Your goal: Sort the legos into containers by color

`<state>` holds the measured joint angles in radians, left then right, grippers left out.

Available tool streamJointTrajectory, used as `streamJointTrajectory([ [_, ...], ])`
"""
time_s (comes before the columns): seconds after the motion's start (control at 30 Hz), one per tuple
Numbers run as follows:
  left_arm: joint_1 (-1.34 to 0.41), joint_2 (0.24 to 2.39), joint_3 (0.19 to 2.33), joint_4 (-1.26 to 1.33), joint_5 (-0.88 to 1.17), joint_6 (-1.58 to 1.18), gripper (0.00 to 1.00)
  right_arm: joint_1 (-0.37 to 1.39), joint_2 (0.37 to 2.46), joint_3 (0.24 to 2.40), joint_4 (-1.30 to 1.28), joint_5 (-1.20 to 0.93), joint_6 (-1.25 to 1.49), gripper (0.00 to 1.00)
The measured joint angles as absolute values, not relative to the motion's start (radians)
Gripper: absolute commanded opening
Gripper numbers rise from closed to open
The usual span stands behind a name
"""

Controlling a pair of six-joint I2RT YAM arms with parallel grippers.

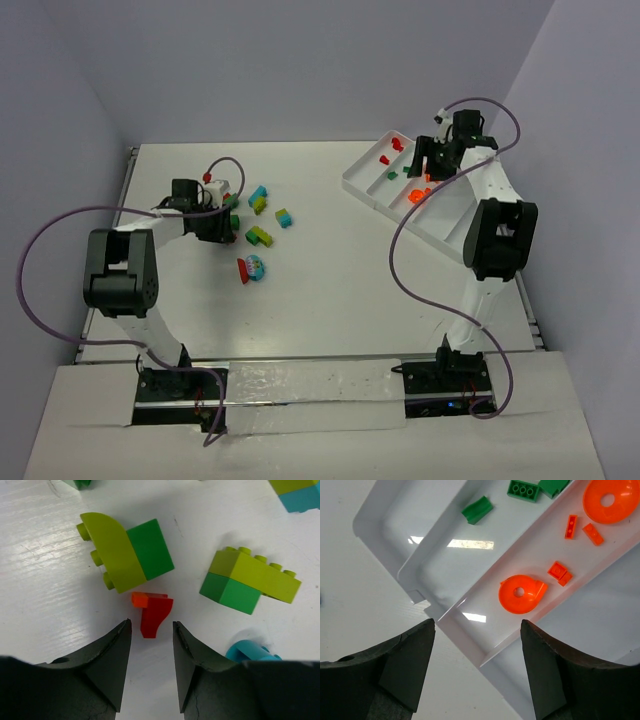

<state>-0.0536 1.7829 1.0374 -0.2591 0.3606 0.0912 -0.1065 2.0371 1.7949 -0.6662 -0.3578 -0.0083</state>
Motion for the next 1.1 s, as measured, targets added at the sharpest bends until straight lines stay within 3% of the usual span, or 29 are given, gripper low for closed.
streamJointTrajectory([
  [0.17, -0.065, 1.799, 1.038, -0.236, 0.323, 0.113, 0.4, -0.095, 2.017, 1.795, -0.675, -0.381, -0.007, 0.76],
  [0.43, -0.088, 1.802, 1.038, -0.223, 0.296, 0.156, 0.08, -0.047, 1.993, 1.792, -0.678, -0.421, 0.03, 0.76],
  [0.53, -0.094, 1.801, 1.038, -0.222, 0.296, 0.174, 0.0, -0.018, 1.966, 1.776, -0.675, -0.45, 0.044, 0.76],
  [0.77, -0.1, 1.703, 1.003, -0.272, 0.3, 0.273, 0.0, 0.098, 1.87, 1.703, -0.66, -0.536, 0.081, 0.76],
  [1.1, -0.207, 1.174, 0.885, -0.299, 0.429, 0.684, 0.0, 0.251, 1.778, 1.612, -0.598, -0.72, 0.144, 0.77],
])
